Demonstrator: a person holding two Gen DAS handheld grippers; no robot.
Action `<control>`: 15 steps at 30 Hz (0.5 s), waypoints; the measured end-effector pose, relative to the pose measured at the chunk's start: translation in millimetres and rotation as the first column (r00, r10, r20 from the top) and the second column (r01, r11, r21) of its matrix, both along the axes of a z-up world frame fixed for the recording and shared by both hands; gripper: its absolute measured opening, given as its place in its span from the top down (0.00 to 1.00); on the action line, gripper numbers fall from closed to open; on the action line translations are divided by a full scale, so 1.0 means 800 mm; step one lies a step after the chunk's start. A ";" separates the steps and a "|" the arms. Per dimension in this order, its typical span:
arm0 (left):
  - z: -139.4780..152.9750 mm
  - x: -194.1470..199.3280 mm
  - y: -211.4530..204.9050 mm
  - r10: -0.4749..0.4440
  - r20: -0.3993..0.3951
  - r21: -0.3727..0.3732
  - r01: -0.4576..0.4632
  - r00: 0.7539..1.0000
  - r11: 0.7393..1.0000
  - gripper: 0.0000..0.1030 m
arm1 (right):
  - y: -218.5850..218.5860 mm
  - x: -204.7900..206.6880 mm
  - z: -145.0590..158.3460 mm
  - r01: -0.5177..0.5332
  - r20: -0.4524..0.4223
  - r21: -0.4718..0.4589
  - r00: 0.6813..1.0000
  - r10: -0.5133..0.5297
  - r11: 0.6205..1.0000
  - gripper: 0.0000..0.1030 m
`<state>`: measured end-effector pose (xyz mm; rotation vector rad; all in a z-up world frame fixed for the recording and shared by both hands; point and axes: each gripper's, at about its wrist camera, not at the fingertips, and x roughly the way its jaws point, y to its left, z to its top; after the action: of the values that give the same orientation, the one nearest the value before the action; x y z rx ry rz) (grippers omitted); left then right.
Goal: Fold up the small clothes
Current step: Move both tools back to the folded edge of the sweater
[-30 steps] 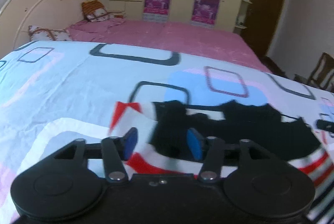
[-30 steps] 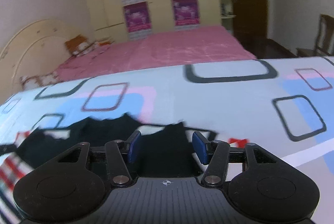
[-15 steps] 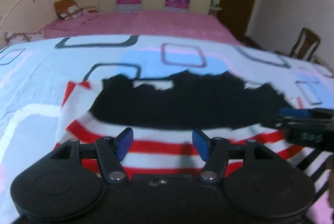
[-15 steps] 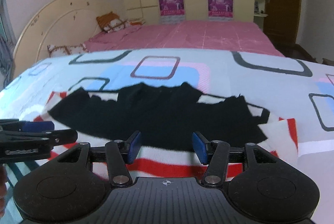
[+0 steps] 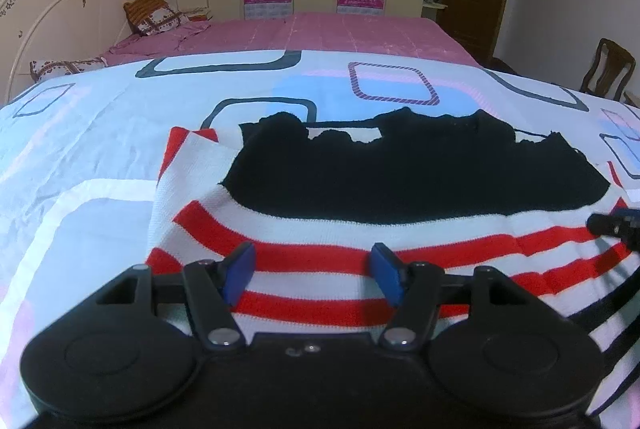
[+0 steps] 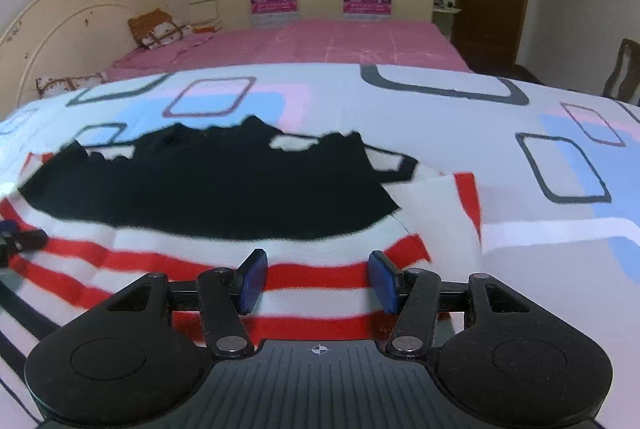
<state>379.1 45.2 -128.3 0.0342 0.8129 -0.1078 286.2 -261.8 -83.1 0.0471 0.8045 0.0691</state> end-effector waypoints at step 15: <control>0.034 -0.044 -0.015 -0.031 0.010 -0.017 0.031 0.999 0.999 0.35 | 0.046 -0.048 0.041 -0.102 0.042 0.091 0.994 0.099 0.991 0.47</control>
<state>343.8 33.0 -101.4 0.0310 0.8019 -0.1441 248.0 -224.6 -50.1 0.0935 0.7652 0.2025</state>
